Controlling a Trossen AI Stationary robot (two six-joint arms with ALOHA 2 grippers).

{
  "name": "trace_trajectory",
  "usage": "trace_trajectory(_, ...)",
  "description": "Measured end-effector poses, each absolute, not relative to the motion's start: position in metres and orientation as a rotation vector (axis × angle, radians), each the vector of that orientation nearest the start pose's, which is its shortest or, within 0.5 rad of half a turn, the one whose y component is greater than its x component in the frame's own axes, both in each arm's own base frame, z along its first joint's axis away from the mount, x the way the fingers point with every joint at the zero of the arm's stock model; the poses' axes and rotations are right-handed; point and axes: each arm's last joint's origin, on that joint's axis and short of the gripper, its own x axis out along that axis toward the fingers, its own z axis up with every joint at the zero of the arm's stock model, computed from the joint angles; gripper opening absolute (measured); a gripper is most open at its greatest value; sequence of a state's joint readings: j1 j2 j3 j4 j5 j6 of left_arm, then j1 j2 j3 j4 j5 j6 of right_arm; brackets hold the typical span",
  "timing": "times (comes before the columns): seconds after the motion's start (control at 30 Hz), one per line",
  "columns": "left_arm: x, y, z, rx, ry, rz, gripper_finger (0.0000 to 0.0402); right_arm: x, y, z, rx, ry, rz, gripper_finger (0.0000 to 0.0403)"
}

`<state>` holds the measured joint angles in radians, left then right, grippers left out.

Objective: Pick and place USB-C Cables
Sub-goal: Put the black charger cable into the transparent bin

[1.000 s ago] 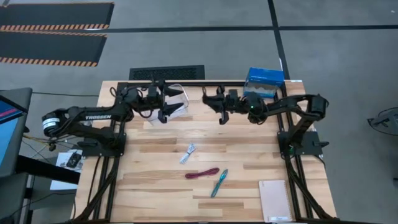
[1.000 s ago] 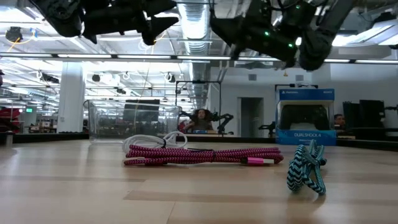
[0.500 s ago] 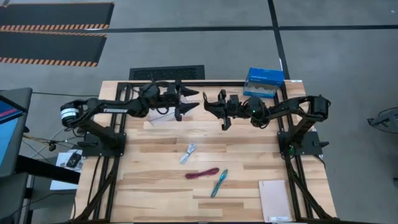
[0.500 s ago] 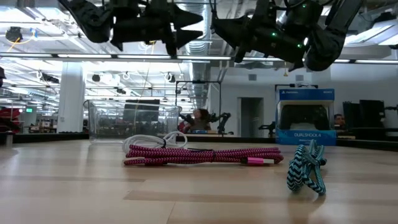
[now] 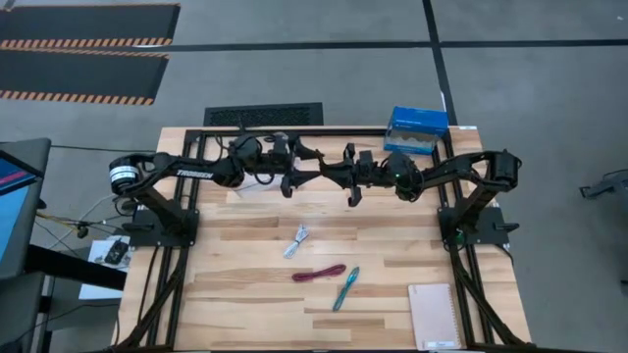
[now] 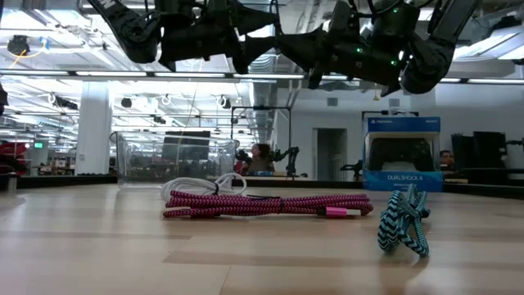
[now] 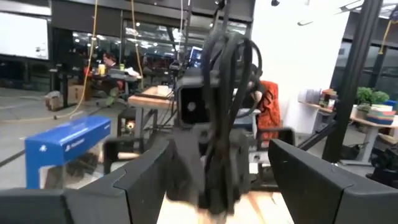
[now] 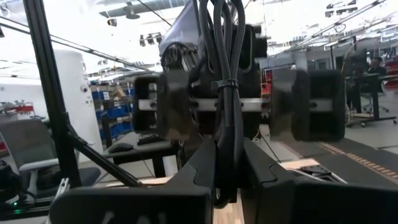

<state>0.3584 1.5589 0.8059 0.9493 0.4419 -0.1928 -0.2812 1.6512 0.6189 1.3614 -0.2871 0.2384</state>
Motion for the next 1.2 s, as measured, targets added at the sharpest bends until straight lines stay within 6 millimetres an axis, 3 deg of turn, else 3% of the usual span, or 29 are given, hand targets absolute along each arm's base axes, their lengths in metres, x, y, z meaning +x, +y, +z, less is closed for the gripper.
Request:
trace_trajectory(0.27, 0.3142, 0.1046, 0.2647, -0.112, -0.159, -0.094, 0.0238, 0.3, -0.0758, 0.2166, 0.15, -0.298, 0.047, 0.0044)
trace_trajectory(0.7, 0.3147, 0.1054, 0.2624, -0.082, -0.14, -0.062, 0.002, 0.2999, -0.0764, 0.2166, 0.151, -0.298, 0.041, 0.0044)
trace_trajectory(0.93, 0.3147, 0.1055, 0.2613, -0.087, -0.129, -0.058, 0.0007, 0.3002, -0.0767, 0.2154, 0.177, -0.285, 0.043, 0.0063)
trace_trajectory(1.2, 0.3148, 0.1057, 0.2603, -0.109, -0.118, -0.057, 0.0002, 0.3006, -0.0769, 0.2138, 0.183, -0.265, 0.044, 0.0122)
